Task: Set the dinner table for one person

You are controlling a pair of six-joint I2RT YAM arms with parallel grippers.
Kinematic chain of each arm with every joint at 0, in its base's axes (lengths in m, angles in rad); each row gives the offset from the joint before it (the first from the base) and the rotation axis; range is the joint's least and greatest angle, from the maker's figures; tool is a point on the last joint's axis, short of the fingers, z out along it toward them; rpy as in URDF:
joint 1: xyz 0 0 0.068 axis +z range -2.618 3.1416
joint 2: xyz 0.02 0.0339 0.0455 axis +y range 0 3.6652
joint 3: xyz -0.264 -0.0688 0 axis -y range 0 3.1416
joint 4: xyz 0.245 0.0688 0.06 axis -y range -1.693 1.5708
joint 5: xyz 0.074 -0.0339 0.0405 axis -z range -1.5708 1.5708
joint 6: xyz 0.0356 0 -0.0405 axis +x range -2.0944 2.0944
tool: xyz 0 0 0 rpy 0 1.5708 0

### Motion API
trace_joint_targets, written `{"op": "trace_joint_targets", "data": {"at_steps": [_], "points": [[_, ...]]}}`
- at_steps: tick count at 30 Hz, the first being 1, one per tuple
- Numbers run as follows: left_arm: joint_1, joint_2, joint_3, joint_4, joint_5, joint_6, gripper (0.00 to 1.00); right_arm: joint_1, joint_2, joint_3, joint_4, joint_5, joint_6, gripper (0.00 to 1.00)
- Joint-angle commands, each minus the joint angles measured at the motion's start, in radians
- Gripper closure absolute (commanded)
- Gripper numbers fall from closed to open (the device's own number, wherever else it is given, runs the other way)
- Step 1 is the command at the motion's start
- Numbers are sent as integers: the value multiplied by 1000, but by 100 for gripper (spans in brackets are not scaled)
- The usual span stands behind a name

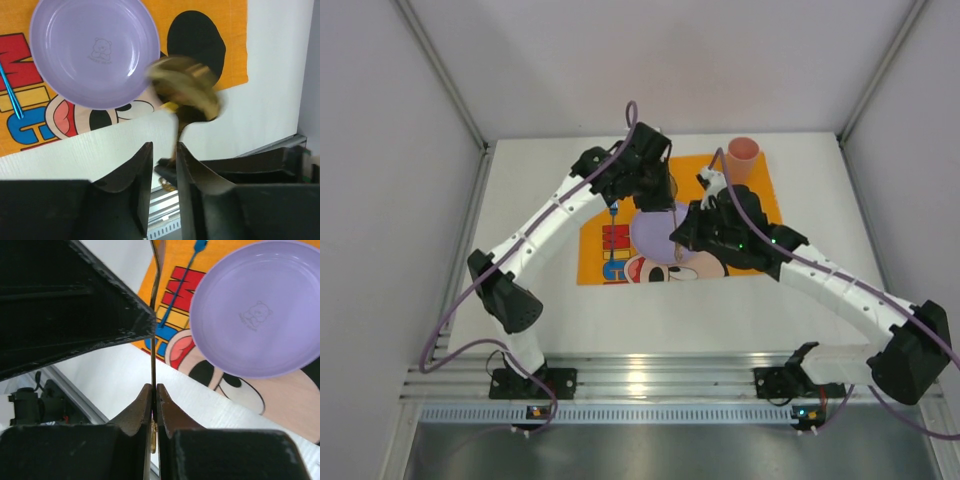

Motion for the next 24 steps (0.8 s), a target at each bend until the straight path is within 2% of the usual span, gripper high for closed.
{"op": "trace_joint_targets", "data": {"at_steps": [1, 2, 3, 4, 6, 7, 10, 15, 24], "points": [[42, -96, -36, 18, -14, 32, 67, -58, -90, 26, -89, 152, -35, 100], [56, -103, -53, 19, -12, 32, 52, -87, -104, 21, -139, 182, -55, 100], [88, -129, -100, 36, -11, 37, 45, -120, -111, 21, -178, 193, -70, 100], [105, -143, -126, 45, -5, 40, 30, -199, -105, 35, -224, 209, -78, 100], [155, -187, -198, 62, 0, 49, 22, -305, -81, 43, -316, 186, -90, 100], [172, -203, -223, 67, 0, 54, 21, -397, -75, 40, -324, 166, -98, 100], [229, -270, -313, 90, -2, 74, 21, -473, 2, 56, -336, 124, -161, 100], [286, -355, -428, 88, -14, 98, 21, -477, 198, 138, -352, 100, -224, 100], [301, -444, -513, 79, -58, 65, 24, -477, 313, 100, -252, 0, -228, 100]]}}
